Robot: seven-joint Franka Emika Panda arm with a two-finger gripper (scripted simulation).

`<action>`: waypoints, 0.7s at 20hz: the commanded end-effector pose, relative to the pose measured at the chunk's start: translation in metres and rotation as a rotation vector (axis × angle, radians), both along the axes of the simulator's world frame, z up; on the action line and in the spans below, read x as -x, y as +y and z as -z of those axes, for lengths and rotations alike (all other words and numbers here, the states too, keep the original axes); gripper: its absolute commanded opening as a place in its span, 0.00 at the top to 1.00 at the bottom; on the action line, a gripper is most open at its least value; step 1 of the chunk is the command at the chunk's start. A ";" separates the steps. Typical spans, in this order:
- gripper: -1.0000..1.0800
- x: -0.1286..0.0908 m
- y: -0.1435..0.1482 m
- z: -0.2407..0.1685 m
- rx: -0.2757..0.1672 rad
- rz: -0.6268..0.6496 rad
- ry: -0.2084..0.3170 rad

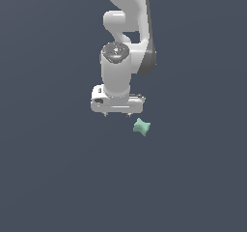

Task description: Pick up the object and move it to a goal position.

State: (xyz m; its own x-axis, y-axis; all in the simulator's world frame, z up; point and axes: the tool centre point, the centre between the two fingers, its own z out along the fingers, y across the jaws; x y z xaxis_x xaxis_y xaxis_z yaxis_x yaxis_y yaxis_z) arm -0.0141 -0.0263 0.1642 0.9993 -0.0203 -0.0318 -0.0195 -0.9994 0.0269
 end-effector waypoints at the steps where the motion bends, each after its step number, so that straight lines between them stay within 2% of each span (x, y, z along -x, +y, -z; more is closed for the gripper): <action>1: 0.04 0.000 0.000 0.000 0.000 0.000 0.000; 14: 0.04 -0.001 0.005 0.007 -0.020 -0.033 0.005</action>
State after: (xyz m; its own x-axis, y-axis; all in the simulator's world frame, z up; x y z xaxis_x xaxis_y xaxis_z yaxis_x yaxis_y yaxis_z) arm -0.0136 -0.0219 0.1577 0.9992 0.0119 -0.0371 0.0122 -0.9999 0.0081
